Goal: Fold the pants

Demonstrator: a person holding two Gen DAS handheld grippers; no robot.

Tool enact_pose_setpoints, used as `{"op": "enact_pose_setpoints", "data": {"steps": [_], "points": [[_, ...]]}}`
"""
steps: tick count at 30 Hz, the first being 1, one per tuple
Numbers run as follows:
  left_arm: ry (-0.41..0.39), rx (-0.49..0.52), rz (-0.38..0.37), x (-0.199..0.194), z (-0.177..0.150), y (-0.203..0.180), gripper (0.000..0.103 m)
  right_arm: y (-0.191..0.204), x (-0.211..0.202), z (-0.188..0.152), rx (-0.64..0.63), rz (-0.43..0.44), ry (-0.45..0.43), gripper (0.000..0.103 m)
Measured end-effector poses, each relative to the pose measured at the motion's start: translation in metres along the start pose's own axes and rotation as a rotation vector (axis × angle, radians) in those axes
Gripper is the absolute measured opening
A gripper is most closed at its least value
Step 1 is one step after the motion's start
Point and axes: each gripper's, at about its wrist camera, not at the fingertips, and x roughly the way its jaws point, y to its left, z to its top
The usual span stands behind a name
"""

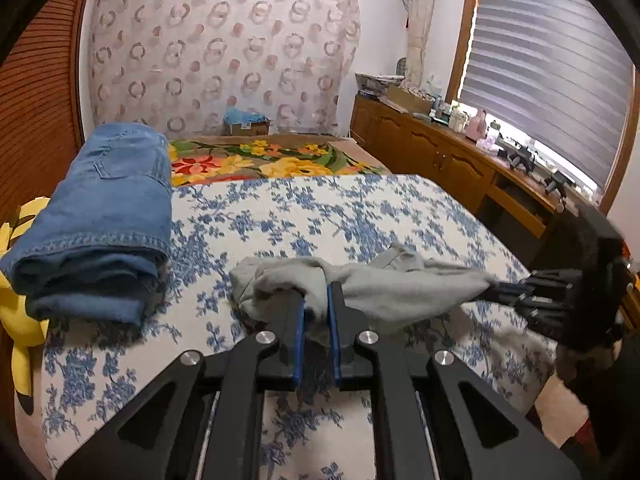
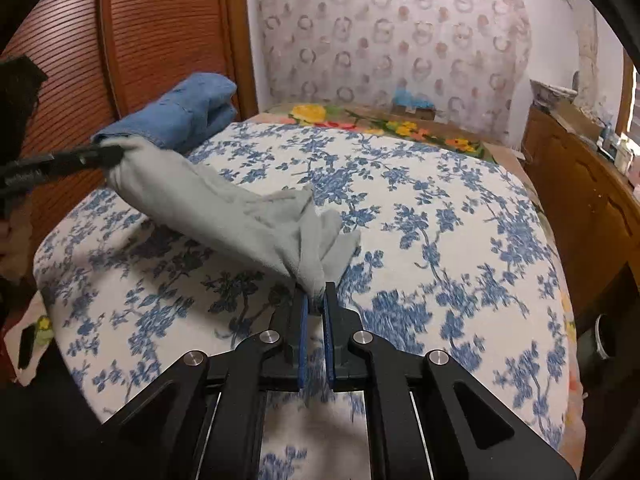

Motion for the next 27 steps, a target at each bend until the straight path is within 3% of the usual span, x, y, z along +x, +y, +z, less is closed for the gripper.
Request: {"op": "enact_pose_setpoints", "data": {"steps": [7, 11, 15, 23, 27], "points": [[0.045, 0.027, -0.025, -0.009, -0.037, -0.015, 0.008, -0.003, -0.028, -0.025, 0.025, 0.021, 0.015, 0.003], [0.065, 0.021, 0.004, -0.012, -0.054, -0.015, 0.008, -0.008, -0.04, -0.041, 0.038, -0.038, 0.027, 0.003], [0.106, 0.026, -0.013, -0.011, -0.072, -0.021, 0.008, -0.023, -0.045, -0.05, 0.082, -0.044, 0.032, 0.003], [0.13, 0.016, -0.011, -0.011, -0.079, -0.025, 0.008, -0.01, -0.041, -0.039, 0.086, 0.009, 0.004, 0.003], [0.129, 0.01, -0.008, -0.013, -0.073, -0.022, 0.016, -0.001, -0.033, -0.025, 0.066, 0.031, -0.011, 0.005]]}}
